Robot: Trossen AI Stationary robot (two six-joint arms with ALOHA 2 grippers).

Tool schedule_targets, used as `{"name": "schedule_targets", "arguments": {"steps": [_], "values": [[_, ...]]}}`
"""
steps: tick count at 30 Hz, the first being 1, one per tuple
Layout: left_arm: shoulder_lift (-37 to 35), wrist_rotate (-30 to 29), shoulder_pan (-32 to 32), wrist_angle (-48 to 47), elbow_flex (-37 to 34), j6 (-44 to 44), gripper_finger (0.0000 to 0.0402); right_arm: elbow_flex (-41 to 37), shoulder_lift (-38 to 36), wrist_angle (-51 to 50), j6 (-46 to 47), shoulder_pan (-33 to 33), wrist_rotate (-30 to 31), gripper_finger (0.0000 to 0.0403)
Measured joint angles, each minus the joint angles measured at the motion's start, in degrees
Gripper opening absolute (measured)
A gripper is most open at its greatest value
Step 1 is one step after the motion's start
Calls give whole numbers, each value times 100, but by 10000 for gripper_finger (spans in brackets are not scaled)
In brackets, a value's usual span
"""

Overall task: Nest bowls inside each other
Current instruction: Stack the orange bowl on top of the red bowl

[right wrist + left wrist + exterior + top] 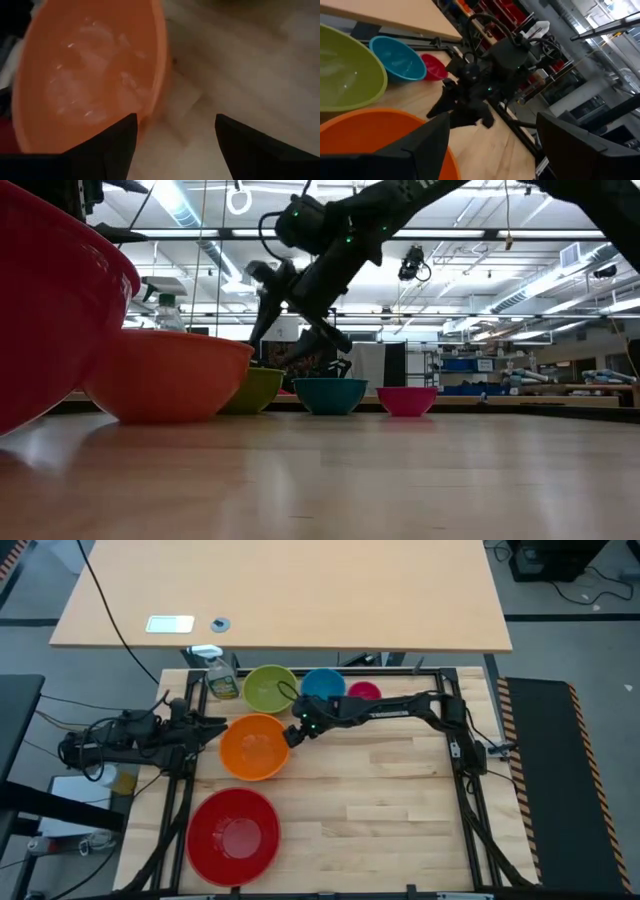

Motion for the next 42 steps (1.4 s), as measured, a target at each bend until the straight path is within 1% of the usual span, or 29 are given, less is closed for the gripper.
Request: {"name": "schedule_targets", "arguments": {"steps": [7, 14, 17, 21, 29, 34, 36, 40, 42], "values": [[132, -4, 0, -5, 0, -185, 299, 106, 300, 211, -227, 67, -37, 268], [209, -4, 0, 30, 0, -225, 299, 109, 337, 240, 166, 83, 149, 266], [213, 27, 0, 91, 0, -274, 299, 109, 339, 240, 457, 83, 151, 256], [213, 223, 0, 208, 0, -295, 299, 109, 339, 243, 500, 82, 154, 218], [213, 275, 0, 273, 0, -287, 299, 109, 339, 220, 331, 20, 213, 97], [213, 275, 0, 422, 0, -267, 299, 103, 331, 42, 273, -47, 258, 31], [213, 280, -2, 688, 0, -138, 299, 91, 292, -41, 263, -62, 250, 21], [213, 282, -2, 1386, 2, 450, 299, 91, 46, -44, 101, -97, 277, 21], [211, 302, -2, 1619, 2, 637, 299, 93, -134, -36, 10, -100, 277, 28]]}}
